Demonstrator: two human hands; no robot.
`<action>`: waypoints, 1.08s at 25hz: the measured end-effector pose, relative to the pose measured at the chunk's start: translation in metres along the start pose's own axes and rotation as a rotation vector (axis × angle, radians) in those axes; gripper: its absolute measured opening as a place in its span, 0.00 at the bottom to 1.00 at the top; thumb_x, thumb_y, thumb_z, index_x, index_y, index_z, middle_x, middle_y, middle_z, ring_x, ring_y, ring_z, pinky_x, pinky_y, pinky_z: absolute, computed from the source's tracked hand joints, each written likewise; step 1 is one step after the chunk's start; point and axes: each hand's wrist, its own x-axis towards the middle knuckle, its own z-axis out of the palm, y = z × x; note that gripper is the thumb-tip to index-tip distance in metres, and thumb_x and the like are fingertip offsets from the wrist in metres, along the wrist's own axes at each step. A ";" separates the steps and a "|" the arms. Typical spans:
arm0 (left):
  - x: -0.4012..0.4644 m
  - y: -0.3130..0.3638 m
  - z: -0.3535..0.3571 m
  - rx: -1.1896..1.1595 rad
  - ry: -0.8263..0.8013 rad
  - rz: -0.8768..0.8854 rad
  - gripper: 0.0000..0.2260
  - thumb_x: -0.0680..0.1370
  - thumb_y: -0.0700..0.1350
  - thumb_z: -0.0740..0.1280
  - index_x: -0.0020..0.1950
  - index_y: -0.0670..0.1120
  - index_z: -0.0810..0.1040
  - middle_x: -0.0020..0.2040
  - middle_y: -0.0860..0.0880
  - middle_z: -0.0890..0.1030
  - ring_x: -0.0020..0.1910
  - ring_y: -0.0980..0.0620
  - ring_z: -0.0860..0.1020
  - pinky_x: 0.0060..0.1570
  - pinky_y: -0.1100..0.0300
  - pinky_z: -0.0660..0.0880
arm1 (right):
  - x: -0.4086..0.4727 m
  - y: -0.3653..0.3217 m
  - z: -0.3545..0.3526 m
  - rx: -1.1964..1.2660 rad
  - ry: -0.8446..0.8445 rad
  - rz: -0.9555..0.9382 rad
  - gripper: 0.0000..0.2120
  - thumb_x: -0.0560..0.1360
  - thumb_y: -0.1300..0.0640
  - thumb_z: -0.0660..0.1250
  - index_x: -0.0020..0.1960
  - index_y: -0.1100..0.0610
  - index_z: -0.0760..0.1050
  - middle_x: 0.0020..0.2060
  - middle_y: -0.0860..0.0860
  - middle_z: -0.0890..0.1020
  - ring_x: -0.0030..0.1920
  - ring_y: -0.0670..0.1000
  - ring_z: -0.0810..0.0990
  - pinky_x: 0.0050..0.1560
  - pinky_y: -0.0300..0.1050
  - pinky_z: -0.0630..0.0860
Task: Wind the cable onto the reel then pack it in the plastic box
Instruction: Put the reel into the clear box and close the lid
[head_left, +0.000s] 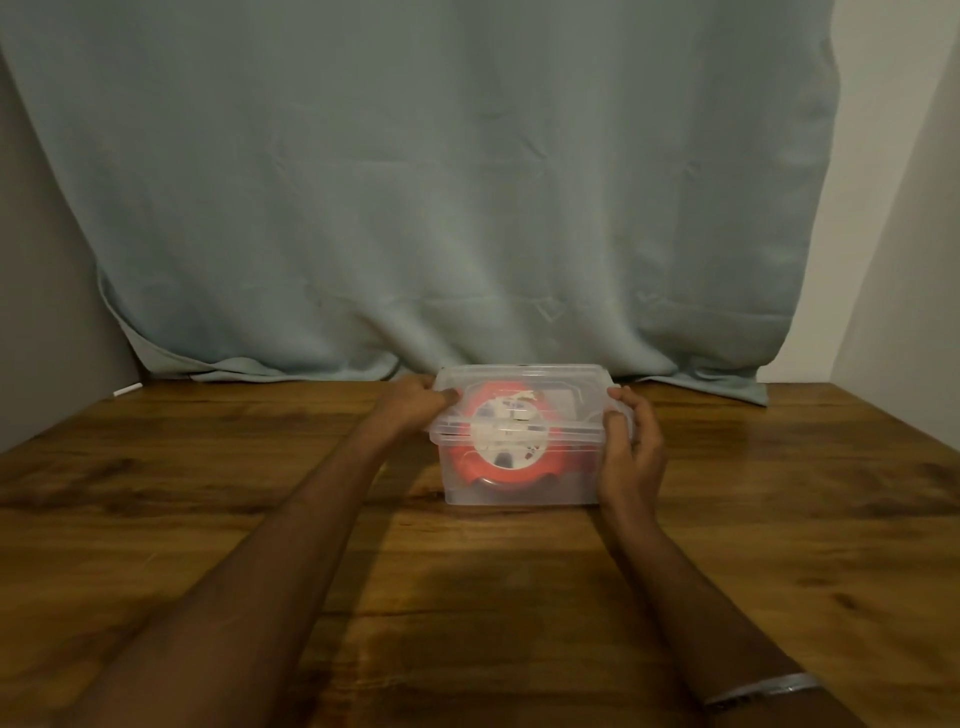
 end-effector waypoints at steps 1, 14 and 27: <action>0.002 0.002 -0.001 0.159 0.013 0.061 0.29 0.85 0.51 0.66 0.84 0.44 0.64 0.80 0.41 0.71 0.74 0.41 0.75 0.74 0.46 0.72 | 0.002 0.000 0.000 -0.019 0.005 -0.005 0.17 0.77 0.45 0.60 0.61 0.49 0.79 0.57 0.47 0.84 0.57 0.52 0.83 0.54 0.62 0.83; -0.011 0.016 0.023 0.063 0.078 0.141 0.24 0.85 0.42 0.62 0.82 0.41 0.67 0.83 0.43 0.65 0.80 0.41 0.66 0.80 0.48 0.63 | 0.012 0.005 -0.006 -0.020 0.055 0.077 0.08 0.80 0.55 0.64 0.54 0.53 0.80 0.54 0.52 0.85 0.54 0.55 0.83 0.43 0.46 0.77; 0.002 0.021 0.006 0.673 0.037 0.109 0.25 0.86 0.53 0.57 0.81 0.44 0.68 0.86 0.40 0.57 0.84 0.40 0.58 0.80 0.45 0.59 | 0.012 -0.007 -0.011 -0.297 -0.014 0.002 0.14 0.80 0.48 0.60 0.59 0.45 0.82 0.51 0.47 0.85 0.53 0.54 0.82 0.49 0.54 0.81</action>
